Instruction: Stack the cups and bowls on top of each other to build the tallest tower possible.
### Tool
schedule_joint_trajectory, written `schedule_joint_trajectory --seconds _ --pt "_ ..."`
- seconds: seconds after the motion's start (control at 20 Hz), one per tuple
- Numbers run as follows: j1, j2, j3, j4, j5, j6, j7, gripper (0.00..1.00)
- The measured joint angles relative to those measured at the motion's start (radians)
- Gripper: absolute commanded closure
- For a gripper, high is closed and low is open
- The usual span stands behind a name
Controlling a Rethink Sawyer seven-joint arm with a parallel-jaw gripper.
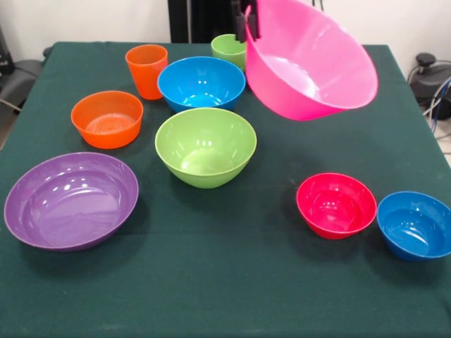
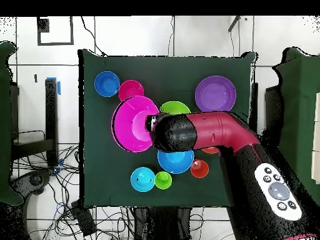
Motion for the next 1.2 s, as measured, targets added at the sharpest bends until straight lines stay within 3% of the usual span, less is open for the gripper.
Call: schedule_joint_trajectory --seconds 0.5,1.2 --pt "-0.043 0.001 0.000 -0.093 -0.125 0.149 -0.006 1.00" --pt "-0.060 0.048 0.007 -0.181 -0.224 0.159 -0.014 1.00"
